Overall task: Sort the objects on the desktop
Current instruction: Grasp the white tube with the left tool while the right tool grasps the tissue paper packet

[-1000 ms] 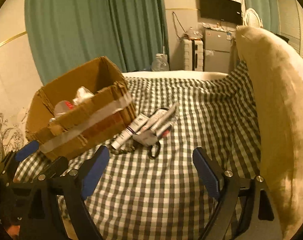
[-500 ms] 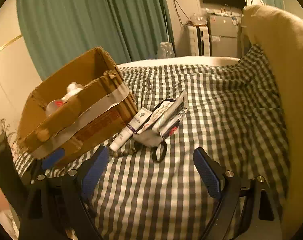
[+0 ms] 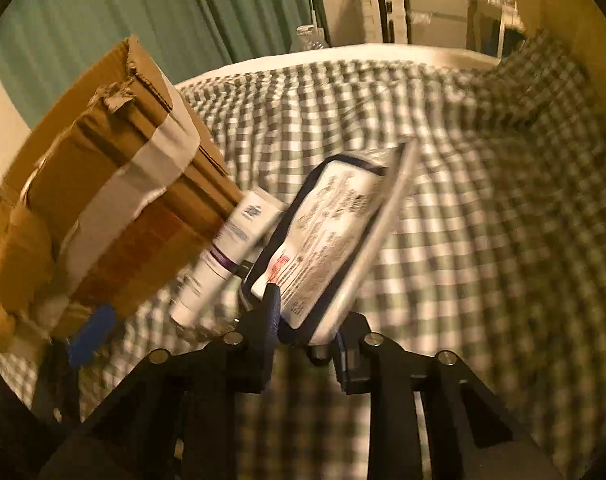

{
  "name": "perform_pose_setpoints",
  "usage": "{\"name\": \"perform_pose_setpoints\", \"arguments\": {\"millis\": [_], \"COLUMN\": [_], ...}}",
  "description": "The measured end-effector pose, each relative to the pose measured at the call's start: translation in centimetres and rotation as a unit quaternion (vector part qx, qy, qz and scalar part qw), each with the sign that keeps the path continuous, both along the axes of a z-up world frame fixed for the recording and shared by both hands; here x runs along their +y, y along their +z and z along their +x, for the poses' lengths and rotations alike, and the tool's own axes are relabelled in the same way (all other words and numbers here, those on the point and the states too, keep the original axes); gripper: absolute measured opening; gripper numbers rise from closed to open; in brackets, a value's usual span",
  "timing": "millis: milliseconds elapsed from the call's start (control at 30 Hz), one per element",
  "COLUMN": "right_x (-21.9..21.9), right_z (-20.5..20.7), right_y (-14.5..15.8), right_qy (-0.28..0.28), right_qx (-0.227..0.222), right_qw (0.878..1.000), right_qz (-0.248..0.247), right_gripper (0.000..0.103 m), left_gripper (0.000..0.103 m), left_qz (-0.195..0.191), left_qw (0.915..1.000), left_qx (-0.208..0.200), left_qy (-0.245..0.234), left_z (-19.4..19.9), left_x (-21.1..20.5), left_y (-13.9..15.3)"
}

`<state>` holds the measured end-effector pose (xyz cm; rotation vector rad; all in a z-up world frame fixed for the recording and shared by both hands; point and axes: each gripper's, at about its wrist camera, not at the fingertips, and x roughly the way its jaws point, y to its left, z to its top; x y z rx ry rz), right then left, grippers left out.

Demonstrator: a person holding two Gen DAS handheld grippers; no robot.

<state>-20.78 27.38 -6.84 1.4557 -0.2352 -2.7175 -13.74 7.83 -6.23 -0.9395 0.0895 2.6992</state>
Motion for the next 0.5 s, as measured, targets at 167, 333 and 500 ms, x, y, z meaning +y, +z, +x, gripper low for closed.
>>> {"name": "perform_pose_setpoints", "arguments": {"millis": [167,333,500], "right_x": [2.0,4.3,4.5], "right_z": [2.9,4.1,4.2], "right_y": [2.3,2.5,3.1], "right_qy": [-0.016,-0.027,-0.022], "right_qx": [0.034,0.030,0.035], "right_qw": [0.998,0.999,0.999], "right_qz": [0.046,-0.008,-0.018], "right_gripper": [0.021,0.021,0.021], "left_gripper": [0.103,0.102,0.040], "left_qz": [0.011,0.043,-0.006], "left_qw": [0.9997,0.9986,0.9988], "left_qx": [-0.018,-0.029,-0.040], "left_qy": [0.010,0.006,-0.026], "left_z": [-1.1,-3.4,-4.6], "left_x": [0.8,1.9,3.7], "left_y": [0.0,-0.2,-0.9]}}
